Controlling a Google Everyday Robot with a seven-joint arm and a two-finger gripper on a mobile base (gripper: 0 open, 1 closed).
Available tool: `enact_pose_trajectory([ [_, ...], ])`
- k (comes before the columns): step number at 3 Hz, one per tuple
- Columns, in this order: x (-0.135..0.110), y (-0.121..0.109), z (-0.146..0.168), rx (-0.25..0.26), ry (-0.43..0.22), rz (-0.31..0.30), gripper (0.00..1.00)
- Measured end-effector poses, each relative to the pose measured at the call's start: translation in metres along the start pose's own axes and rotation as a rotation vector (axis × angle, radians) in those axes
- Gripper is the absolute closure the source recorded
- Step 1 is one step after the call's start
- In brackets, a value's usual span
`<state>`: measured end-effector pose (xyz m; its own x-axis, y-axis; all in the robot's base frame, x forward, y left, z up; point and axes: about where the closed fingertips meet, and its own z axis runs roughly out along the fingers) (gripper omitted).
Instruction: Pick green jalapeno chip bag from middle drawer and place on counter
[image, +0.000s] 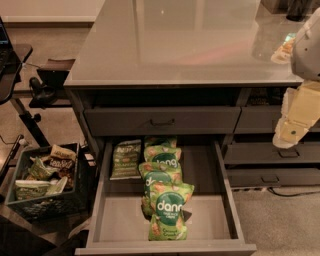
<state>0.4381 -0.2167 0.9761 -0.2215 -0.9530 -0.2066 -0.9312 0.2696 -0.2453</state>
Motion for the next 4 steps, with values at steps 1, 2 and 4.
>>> enact_pose_trajectory([
  [1,0.000,0.000,0.000,0.000,0.000,0.000,0.00],
  [2,0.001,0.006,0.045,-0.036,-0.011,0.010,0.00],
  [4,-0.004,0.026,0.195,-0.165,-0.069,-0.008,0.00],
])
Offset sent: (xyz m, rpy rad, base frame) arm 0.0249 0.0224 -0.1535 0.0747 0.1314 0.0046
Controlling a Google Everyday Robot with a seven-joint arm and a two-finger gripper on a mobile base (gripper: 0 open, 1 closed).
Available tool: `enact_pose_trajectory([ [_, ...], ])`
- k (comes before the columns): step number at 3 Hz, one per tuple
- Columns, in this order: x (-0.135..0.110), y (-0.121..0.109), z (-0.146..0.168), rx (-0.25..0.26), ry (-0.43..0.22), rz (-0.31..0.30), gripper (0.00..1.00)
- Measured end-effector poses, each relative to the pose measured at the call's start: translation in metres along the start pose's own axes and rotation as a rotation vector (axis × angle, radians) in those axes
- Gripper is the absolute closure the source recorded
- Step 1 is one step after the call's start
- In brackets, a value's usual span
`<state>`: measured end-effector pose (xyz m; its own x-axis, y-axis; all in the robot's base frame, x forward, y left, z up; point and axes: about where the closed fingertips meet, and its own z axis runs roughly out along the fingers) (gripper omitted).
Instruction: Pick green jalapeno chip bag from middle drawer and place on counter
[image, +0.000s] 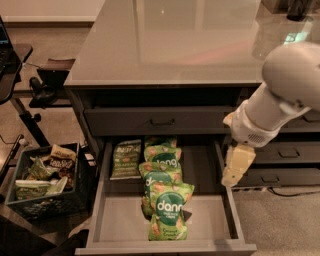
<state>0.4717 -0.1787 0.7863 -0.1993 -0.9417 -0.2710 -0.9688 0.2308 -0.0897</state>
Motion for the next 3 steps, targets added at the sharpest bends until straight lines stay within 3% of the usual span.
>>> enact_pose_trajectory([
  [1,-0.011,-0.012,0.044,-0.012,-0.069,-0.004,0.00],
  [2,-0.011,-0.012,0.044,-0.012,-0.069,-0.004,0.00],
  [3,-0.022,-0.012,0.065,-0.011,-0.156,0.007,0.00],
])
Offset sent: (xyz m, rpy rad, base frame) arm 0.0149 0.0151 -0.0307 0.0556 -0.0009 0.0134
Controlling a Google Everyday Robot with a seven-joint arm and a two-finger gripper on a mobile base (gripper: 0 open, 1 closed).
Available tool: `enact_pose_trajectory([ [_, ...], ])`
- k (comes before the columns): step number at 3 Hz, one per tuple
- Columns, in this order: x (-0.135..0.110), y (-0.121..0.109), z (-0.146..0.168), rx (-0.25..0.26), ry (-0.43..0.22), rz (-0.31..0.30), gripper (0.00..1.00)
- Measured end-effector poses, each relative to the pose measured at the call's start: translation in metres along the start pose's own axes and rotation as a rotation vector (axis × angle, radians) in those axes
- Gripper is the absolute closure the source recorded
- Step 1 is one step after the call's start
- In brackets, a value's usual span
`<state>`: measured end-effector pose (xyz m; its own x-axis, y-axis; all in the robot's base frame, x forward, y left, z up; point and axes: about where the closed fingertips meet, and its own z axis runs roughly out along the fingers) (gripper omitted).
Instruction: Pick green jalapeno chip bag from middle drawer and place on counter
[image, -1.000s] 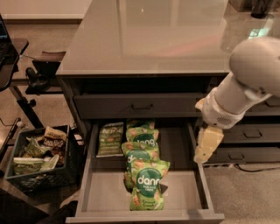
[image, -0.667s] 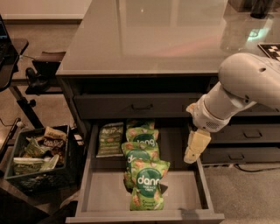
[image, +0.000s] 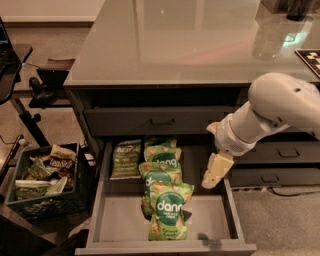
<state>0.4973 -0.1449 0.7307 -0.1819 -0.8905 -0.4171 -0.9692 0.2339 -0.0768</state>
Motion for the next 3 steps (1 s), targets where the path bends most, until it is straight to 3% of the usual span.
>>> enact_pose_trajectory([
  [1,-0.030,-0.006,0.041,0.000,-0.189,-0.011,0.00],
  [2,-0.069,-0.016,0.068,0.016,-0.337,-0.038,0.00],
  [3,-0.101,-0.021,0.087,0.021,-0.437,-0.062,0.00],
])
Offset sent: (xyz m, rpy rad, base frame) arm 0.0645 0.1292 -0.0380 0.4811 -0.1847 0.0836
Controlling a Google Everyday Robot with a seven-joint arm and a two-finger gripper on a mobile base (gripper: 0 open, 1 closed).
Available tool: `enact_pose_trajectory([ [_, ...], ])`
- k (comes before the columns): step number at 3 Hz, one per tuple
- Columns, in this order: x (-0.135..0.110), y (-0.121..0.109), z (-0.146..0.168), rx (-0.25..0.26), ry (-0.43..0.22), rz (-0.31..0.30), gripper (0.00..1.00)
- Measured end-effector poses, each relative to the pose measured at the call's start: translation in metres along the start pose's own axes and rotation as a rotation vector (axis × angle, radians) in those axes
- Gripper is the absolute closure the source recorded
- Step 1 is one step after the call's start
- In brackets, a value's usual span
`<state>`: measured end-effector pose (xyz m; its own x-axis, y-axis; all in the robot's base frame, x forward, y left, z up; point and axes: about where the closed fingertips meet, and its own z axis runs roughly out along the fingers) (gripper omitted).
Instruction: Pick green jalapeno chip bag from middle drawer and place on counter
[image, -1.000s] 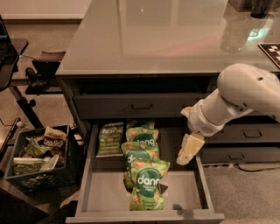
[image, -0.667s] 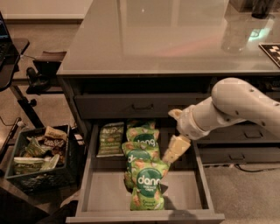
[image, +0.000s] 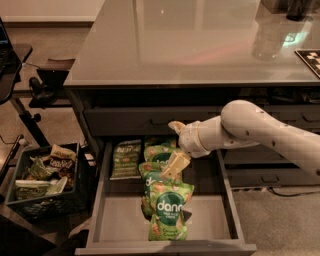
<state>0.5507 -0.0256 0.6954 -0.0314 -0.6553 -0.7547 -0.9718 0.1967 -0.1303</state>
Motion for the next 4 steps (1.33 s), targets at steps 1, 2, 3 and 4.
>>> enact_pose_trajectory([
  [1,0.000,0.000,0.000,0.000,0.000,0.000,0.00],
  [2,0.001,0.003,0.025,0.010,0.027,-0.012,0.00],
  [3,0.001,-0.003,0.075,0.016,0.044,-0.043,0.00],
  [4,-0.006,-0.017,0.112,0.023,0.061,-0.087,0.00],
])
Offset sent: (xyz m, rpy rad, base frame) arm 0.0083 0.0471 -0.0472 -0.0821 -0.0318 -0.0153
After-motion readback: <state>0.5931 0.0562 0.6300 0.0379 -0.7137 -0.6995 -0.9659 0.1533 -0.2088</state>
